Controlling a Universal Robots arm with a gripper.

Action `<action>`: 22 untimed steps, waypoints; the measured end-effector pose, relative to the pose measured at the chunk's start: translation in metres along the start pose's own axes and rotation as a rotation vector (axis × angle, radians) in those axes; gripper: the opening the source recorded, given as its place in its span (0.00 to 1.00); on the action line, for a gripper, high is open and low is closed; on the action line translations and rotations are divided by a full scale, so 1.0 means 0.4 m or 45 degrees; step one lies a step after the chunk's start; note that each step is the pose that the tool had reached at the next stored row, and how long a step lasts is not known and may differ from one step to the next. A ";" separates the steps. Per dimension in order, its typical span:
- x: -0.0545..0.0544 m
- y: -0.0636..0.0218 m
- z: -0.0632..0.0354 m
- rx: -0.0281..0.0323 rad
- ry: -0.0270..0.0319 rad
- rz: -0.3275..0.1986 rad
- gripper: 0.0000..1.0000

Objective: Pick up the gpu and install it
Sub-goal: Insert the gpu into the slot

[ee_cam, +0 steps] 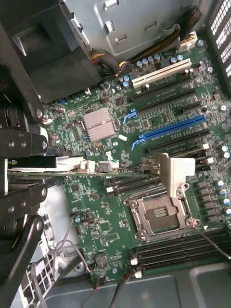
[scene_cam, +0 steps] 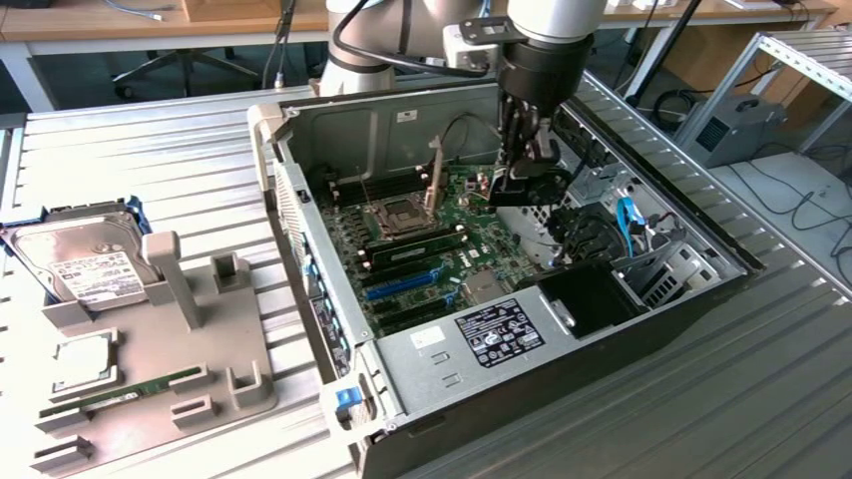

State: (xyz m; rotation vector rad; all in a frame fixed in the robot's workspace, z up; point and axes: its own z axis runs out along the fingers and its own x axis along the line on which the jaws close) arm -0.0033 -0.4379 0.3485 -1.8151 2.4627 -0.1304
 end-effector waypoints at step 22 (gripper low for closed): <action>0.000 0.000 0.001 -0.0015 -0.0143 -0.129 0.26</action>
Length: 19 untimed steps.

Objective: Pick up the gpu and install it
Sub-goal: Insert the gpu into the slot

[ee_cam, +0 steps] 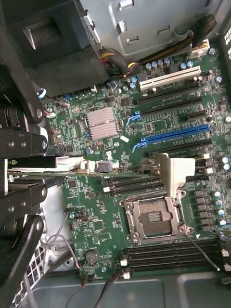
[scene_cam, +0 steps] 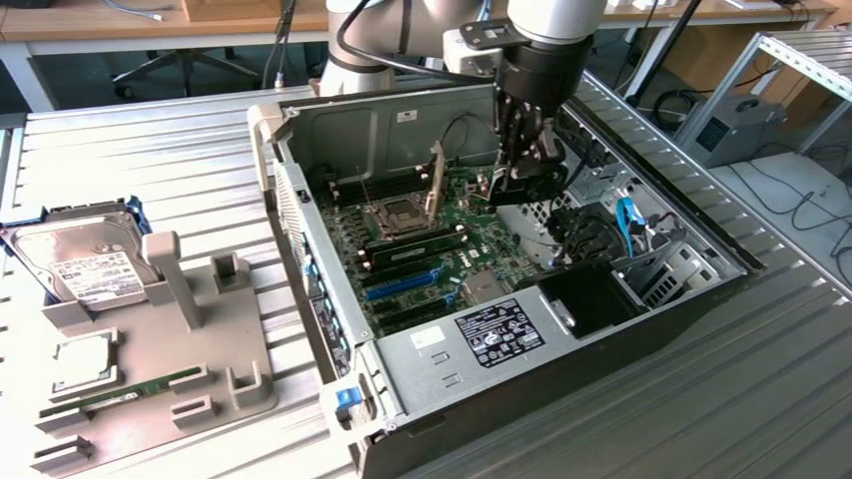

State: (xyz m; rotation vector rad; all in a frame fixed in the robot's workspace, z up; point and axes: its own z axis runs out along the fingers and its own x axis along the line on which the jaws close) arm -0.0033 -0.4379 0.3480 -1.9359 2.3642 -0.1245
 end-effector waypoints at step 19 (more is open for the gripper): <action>0.000 0.000 0.001 -0.0012 -0.0112 -0.107 0.26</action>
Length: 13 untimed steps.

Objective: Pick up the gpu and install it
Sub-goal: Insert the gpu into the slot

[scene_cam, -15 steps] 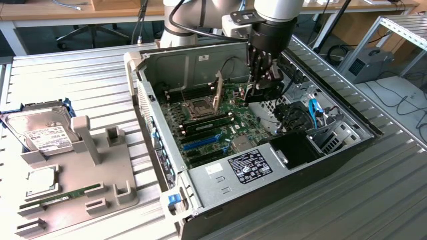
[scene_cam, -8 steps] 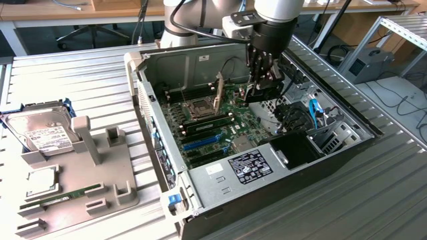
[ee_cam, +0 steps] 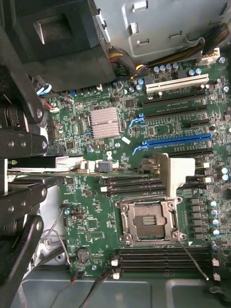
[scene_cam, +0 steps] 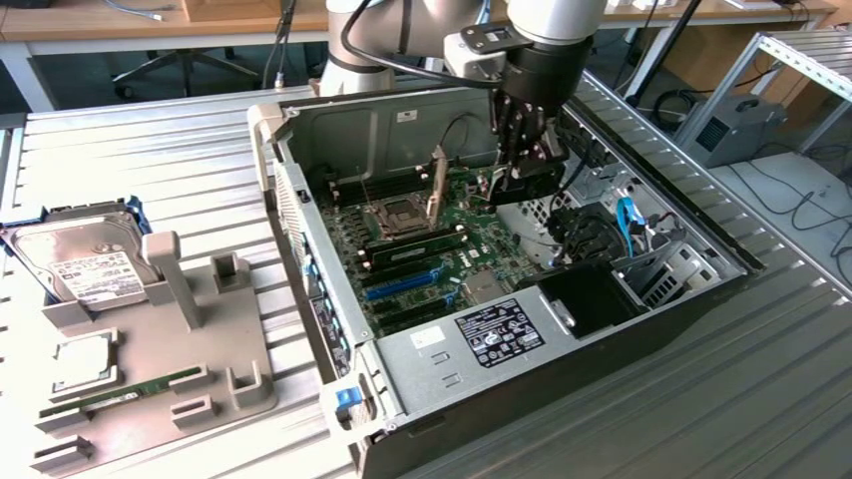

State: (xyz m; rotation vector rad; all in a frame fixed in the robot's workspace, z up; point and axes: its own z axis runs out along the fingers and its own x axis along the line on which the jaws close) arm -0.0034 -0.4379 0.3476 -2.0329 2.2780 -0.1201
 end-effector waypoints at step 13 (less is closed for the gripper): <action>0.000 0.000 0.001 -0.0007 -0.0071 -0.066 0.26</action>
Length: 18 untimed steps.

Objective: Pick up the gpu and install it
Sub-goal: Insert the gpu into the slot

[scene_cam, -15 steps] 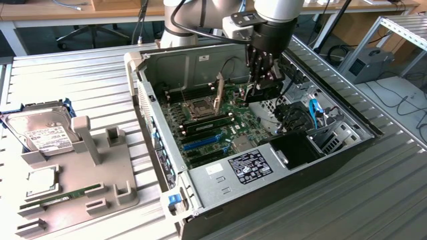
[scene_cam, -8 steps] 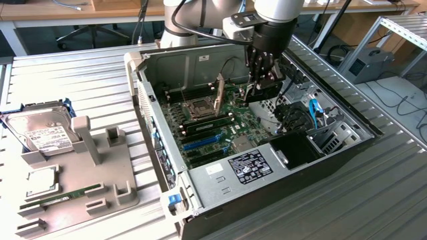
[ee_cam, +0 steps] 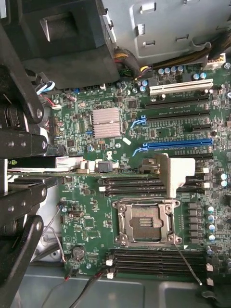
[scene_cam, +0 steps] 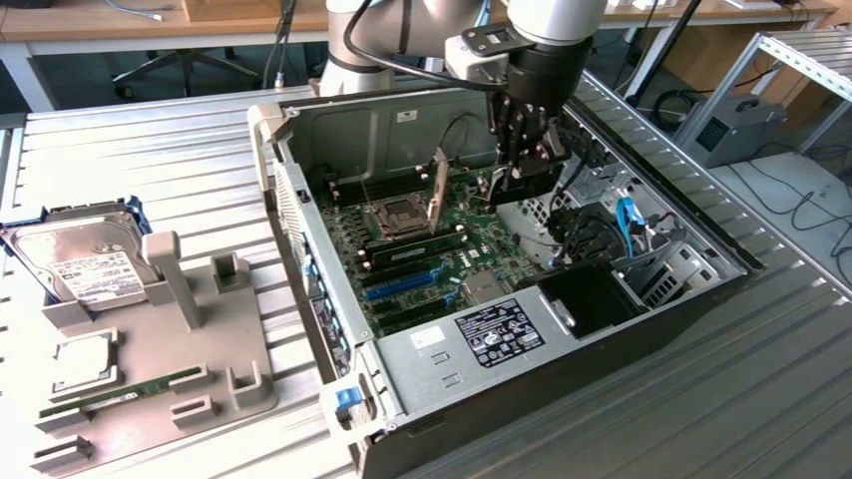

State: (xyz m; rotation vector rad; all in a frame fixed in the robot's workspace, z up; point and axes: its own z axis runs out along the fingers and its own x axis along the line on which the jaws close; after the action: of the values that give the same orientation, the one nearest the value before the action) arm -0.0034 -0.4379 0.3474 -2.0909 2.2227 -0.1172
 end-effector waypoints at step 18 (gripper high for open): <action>0.000 0.000 0.001 -0.0010 -0.0105 -0.092 0.26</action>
State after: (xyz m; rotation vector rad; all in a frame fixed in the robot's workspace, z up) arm -0.0033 -0.4379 0.3471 -2.1682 2.1438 -0.1124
